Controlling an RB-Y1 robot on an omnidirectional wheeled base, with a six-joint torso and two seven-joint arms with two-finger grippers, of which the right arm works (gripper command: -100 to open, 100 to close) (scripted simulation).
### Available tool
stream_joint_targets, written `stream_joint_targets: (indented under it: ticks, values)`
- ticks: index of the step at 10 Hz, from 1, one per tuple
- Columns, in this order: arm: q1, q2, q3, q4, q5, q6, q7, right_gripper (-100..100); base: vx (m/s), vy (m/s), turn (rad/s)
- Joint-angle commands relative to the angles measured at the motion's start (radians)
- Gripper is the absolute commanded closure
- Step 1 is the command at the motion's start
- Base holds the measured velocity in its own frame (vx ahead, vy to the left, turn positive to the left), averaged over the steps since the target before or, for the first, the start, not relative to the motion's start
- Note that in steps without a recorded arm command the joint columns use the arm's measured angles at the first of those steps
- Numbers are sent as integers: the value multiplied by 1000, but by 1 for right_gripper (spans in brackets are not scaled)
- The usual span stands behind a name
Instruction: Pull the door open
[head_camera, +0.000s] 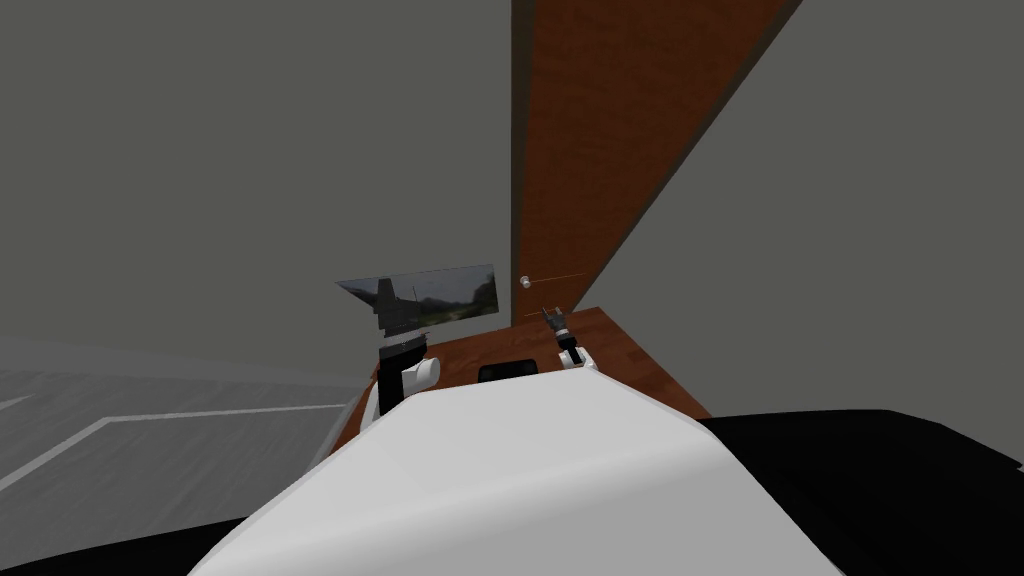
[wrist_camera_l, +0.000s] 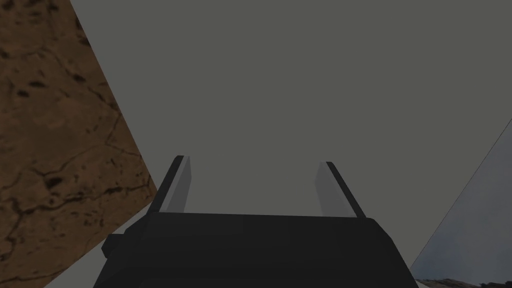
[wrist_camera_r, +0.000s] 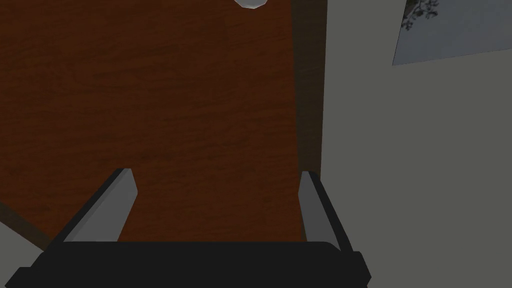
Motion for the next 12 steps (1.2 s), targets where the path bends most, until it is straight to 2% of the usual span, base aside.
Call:
stream_joint_targets:
  ticks: [1, 9, 11, 12]
  values:
    - [-12, -1, -2, 41, 11, -13, 33, -100, 118, 48, -26]
    - [-66, -6, -11, 220, 56, -69, 165, -100, 157, 47, -23]
    - [-65, -6, -11, 222, 56, -70, 165, -100, 104, 27, -7]
    - [-64, -28, -31, 249, 40, -90, 161, -100, 104, 106, 223]
